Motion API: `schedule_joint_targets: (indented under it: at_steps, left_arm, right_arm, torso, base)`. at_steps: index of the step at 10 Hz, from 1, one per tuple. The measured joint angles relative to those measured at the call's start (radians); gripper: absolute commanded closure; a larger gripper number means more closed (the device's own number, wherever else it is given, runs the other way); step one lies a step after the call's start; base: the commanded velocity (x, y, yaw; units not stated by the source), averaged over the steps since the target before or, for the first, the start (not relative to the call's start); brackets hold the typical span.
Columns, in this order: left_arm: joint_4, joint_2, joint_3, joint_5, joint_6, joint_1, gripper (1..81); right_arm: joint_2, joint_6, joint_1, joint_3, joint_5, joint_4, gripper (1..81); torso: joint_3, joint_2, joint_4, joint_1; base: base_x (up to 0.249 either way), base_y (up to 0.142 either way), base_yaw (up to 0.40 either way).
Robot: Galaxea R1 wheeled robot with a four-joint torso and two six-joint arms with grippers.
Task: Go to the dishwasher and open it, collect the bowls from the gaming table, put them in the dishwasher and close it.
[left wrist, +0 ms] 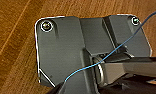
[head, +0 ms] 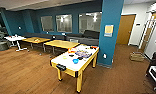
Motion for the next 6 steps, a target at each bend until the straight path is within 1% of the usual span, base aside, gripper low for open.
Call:
schedule_joint_targets:
  at_steps: [6]
  left_arm:
    - [0.000, 0.000, 0.001, 0.000, 0.000, 0.001, 1.0]
  right_arm:
    - [-0.001, 0.000, 0.000, 0.000, 0.000, 0.000, 1.0]
  torso:
    - [0.000, 0.000, 0.000, 0.000]
  base:
    - [0.168, 0.062, 0.000]
